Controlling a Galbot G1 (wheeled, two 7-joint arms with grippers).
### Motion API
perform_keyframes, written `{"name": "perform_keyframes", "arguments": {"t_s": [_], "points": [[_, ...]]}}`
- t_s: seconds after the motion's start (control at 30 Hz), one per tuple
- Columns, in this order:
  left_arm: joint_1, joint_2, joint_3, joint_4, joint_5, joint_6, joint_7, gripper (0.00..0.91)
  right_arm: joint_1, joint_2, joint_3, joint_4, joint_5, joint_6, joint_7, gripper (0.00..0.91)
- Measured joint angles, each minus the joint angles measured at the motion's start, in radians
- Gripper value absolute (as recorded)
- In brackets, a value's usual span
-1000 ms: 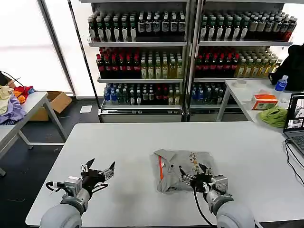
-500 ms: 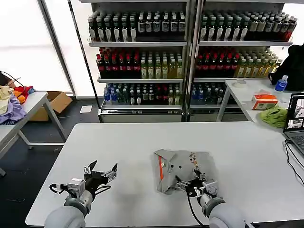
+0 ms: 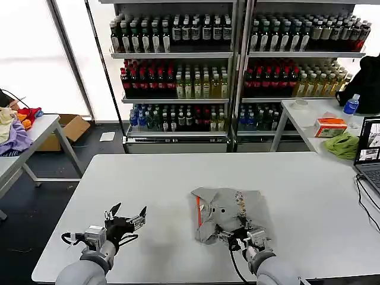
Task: Fold and organize the clothes.
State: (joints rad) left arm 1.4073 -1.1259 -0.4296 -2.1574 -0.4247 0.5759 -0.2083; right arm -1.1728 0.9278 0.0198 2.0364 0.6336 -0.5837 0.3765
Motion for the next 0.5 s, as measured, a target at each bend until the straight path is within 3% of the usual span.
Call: {"name": "perform_keyframes", "arguments": {"t_s": [0.3, 0.5], "points": [[0.002, 0.005, -0.007, -0.005, 0.000, 0.000, 0.001, 0.907, 0.034, 0.001, 0.031, 0.058, 0.011, 0.000, -0.005, 0.907], [0.013, 0.001, -0.012, -0.013, 0.001, 0.000, 0.004, 0.907, 0.113, 0.039, 0.014, 0.009, 0.014, 0.001, 0.002, 0.907]]}}
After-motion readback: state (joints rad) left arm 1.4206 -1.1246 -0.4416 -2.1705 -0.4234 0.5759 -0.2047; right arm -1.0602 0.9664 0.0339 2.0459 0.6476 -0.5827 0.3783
